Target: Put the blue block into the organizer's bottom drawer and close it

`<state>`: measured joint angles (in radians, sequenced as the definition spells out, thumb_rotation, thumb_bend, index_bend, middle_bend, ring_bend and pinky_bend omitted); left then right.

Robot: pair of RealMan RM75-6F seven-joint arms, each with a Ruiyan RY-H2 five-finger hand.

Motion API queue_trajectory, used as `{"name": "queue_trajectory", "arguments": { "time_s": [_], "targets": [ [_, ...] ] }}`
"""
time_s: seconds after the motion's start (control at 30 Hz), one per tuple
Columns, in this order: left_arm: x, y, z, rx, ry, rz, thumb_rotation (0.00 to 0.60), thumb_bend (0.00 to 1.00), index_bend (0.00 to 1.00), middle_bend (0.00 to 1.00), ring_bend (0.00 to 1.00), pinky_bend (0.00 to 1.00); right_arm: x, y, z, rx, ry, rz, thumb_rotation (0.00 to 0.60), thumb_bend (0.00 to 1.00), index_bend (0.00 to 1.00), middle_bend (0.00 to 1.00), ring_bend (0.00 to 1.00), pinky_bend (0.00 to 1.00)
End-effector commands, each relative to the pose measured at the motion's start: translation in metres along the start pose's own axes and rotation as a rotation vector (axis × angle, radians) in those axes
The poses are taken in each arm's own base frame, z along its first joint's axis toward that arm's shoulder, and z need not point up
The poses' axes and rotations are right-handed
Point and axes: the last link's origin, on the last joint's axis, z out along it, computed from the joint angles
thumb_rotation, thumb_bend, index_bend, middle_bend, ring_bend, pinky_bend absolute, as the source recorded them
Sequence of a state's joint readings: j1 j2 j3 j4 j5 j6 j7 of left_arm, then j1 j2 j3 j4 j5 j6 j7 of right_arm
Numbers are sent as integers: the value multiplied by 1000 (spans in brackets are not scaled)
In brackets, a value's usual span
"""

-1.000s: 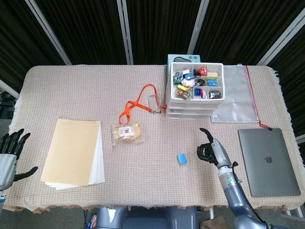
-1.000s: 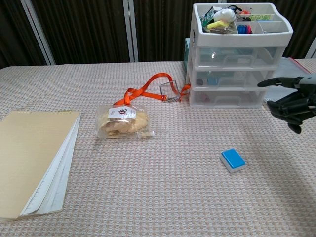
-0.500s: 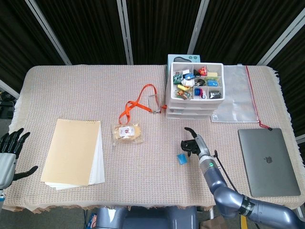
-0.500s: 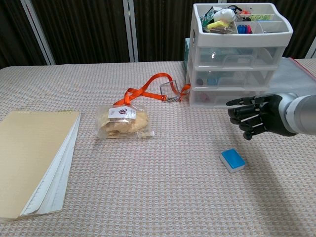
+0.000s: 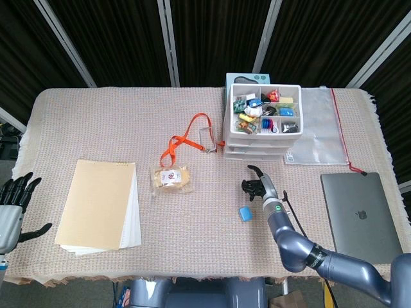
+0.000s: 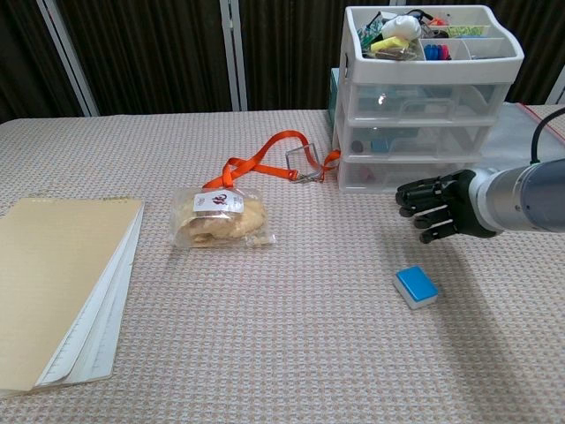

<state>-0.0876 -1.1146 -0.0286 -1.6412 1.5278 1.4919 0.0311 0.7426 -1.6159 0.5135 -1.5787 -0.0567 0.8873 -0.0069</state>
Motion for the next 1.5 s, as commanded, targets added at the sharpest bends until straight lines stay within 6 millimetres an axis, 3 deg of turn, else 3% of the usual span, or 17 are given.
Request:
{"name": "queue_trajectory", "arguments": {
  "time_s": [0.03,0.57,1.5],
  "targets": [
    [0,0,0,1,-2,-3,600,134,75,0,0,0,-3,-3,6,-8,-8,34,600,536,124,782,829,735],
    [0,1,0,5,-24,-28,600,133,75,0,0,0,-1,-9,25,-82,-22,295,600,536,166,782,829,735],
    [0,1,1,5,-38,-47,600,132,75,0,0,0,10,-22,48,-134,-20,530,600,537,253,782,829,735]
  ]
}}
